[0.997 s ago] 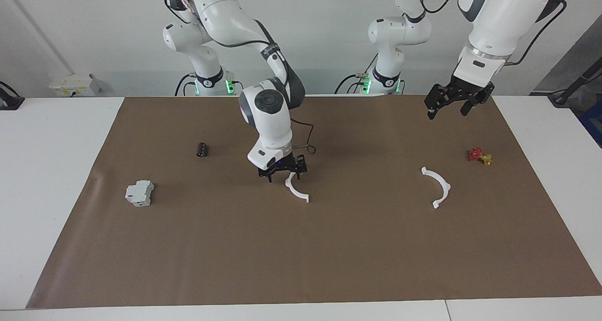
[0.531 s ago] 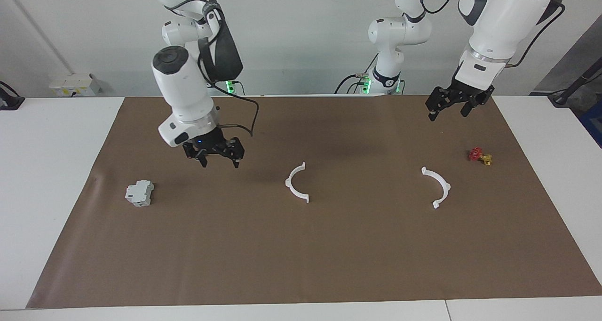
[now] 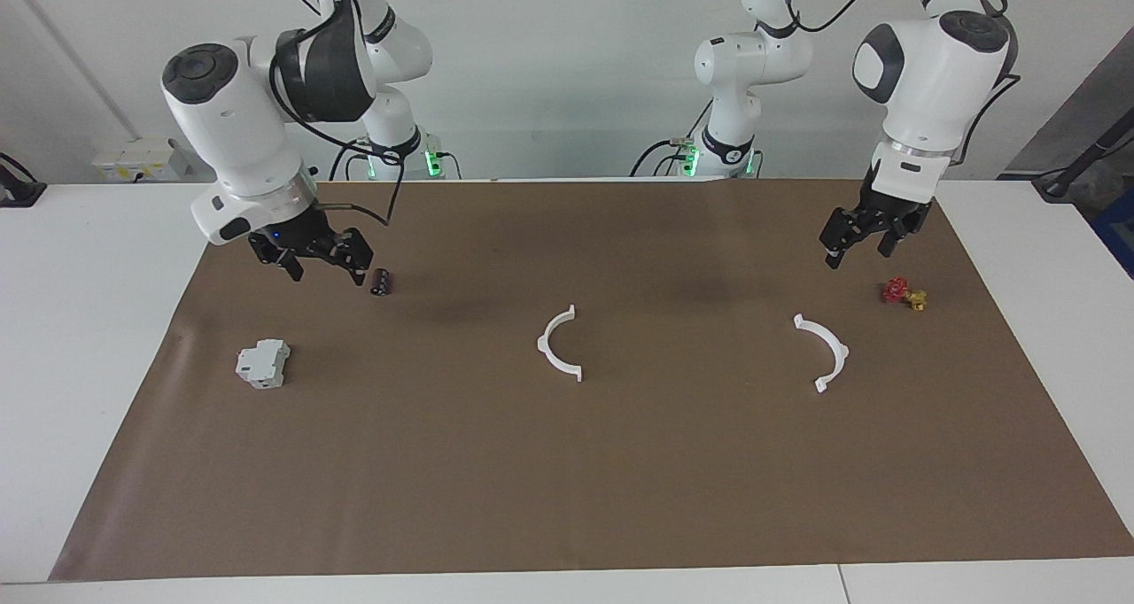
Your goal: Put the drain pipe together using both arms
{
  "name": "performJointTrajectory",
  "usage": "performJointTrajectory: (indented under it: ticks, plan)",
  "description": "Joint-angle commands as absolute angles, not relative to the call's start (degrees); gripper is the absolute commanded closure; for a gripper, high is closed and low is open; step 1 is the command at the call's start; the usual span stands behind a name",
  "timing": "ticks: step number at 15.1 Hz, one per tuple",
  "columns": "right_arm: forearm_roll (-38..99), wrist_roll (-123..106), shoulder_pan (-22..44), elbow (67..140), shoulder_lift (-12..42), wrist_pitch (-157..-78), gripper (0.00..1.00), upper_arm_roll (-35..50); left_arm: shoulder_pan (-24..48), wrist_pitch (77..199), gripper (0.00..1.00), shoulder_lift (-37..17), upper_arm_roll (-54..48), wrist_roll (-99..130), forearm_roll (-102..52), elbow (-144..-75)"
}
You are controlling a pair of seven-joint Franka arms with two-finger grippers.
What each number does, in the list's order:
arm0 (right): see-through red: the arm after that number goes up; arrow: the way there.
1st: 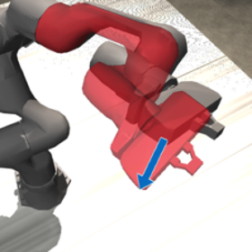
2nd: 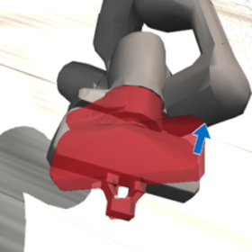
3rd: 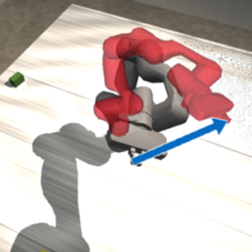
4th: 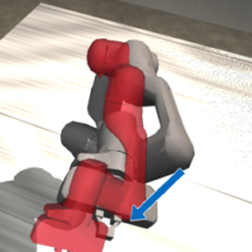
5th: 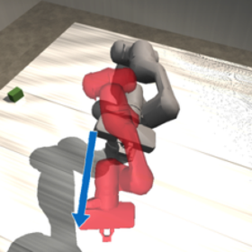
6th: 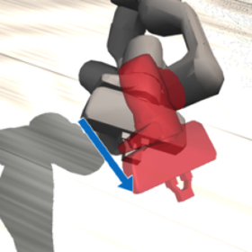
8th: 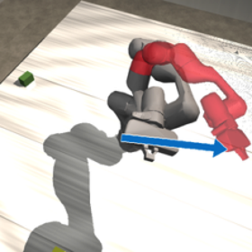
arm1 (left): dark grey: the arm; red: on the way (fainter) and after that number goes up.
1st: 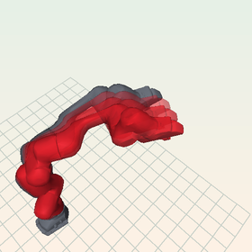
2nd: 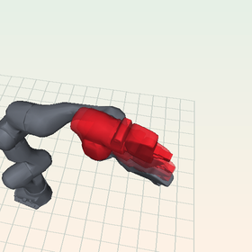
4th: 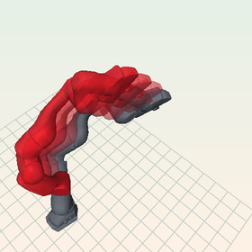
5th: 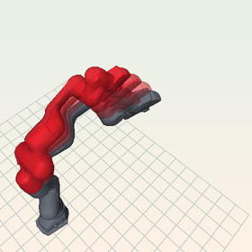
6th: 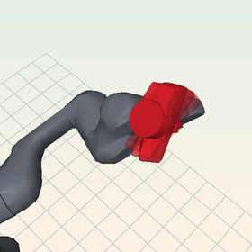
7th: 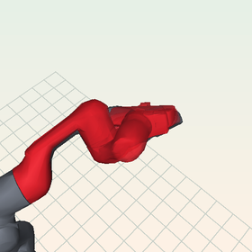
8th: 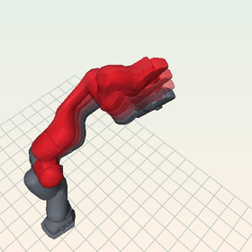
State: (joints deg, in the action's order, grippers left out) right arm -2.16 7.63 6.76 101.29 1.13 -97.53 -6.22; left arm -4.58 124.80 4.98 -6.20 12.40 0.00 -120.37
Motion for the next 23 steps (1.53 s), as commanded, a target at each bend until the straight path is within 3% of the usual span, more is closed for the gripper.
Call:
performJointTrajectory:
  ticks: [1,5,11,15,21,23]
  plan:
    - [-3.2,1.8,2.0,102.5,-1.0,-95.0,0.00,-5.4,-4.7,131.7,0.00,0.2,-6.6,16.1,-0.1,-122.7]
    - [-3.1,-4.7,-3.1,101.8,-1.9,-94.0,0.00,-5.4,-5.3,143.4,0.00,-1.6,-6.5,19.2,-0.1,-129.9]
    - [-2.7,-0.5,-2.3,93.2,-1.8,-88.4,0.00,-4.7,-7.5,145.4,0.00,-5.0,-6.5,20.4,-0.1,-130.4]
    - [-2.2,1.4,-2.0,91.8,-1.3,-87.5,0.00,-4.0,-7.6,147.6,0.01,-8.3,-6.5,21.3,-0.1,-130.4]
    - [-2.4,3.0,-1.9,89.7,-1.1,-87.3,0.00,0.5,-7.6,148.3,0.09,-9.5,-6.5,21.4,-0.1,-130.4]
    - [-2.2,3.3,-2.0,90.1,-1.1,-87.2,0.00,0.5,-7.5,148.4,0.19,-9.6,-6.5,21.6,-0.1,-130.4]
